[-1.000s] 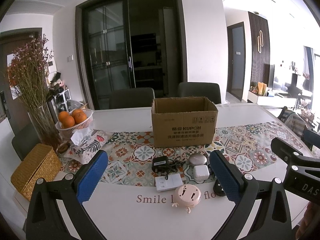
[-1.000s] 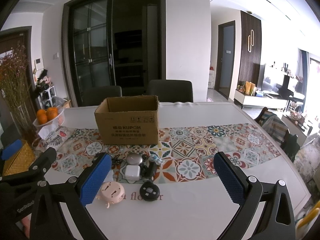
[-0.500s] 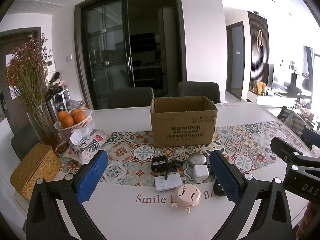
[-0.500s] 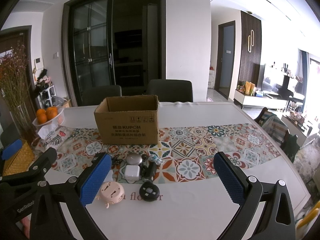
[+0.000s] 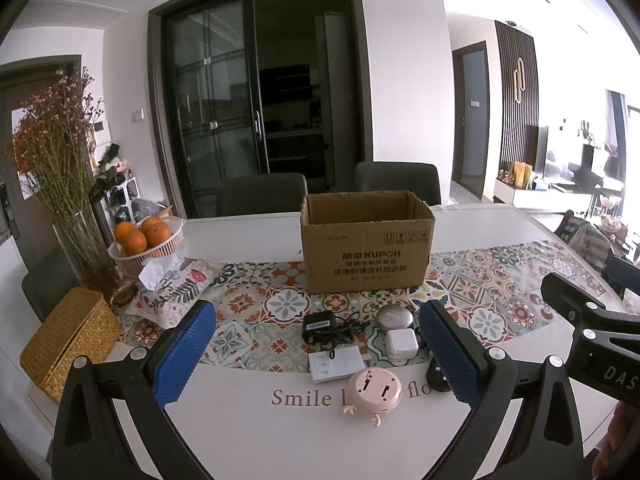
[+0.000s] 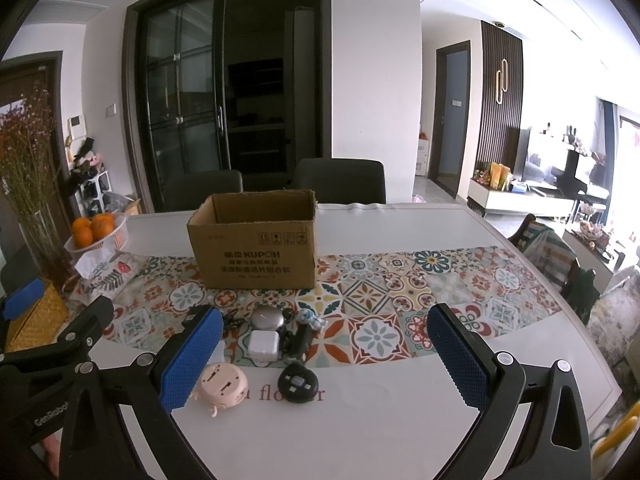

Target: Organize rigid objects

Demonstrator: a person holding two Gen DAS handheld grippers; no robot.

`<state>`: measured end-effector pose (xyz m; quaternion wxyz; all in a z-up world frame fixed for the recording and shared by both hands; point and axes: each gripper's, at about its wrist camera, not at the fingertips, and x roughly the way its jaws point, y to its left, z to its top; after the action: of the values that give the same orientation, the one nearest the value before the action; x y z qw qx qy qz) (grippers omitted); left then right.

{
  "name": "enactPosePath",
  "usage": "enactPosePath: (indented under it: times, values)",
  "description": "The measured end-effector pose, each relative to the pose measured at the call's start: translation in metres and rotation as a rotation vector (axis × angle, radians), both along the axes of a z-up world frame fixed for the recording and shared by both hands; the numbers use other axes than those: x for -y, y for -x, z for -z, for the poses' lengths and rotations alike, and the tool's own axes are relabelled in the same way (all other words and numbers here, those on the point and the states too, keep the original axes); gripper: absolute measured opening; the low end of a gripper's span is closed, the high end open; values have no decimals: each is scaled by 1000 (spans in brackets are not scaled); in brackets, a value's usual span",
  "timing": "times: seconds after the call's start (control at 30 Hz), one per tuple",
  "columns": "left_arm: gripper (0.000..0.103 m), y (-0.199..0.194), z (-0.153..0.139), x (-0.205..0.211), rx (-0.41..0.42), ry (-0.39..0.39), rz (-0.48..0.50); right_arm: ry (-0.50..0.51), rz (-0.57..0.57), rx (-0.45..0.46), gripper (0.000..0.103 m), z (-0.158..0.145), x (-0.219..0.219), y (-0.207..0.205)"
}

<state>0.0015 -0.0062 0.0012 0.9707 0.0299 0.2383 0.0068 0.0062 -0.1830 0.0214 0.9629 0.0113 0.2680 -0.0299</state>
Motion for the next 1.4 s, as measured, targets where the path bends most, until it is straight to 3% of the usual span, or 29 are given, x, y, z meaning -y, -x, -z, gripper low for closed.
enactPosePath:
  times: [0.6, 0.9, 1.13, 1.4]
  values:
    - [103, -6, 15, 4, -48, -5, 13, -10, 2, -33, 103, 15, 4, -6]
    - [103, -23, 37, 9, -158, -23, 61, -34, 3, -131, 103, 35, 7, -21]
    - [103, -46, 70, 14, -295, -23, 105, -38, -13, -216, 103, 60, 7, -37]
    - [103, -62, 100, 15, -391, -9, 121, -34, -66, -299, 103, 89, 2, -60]
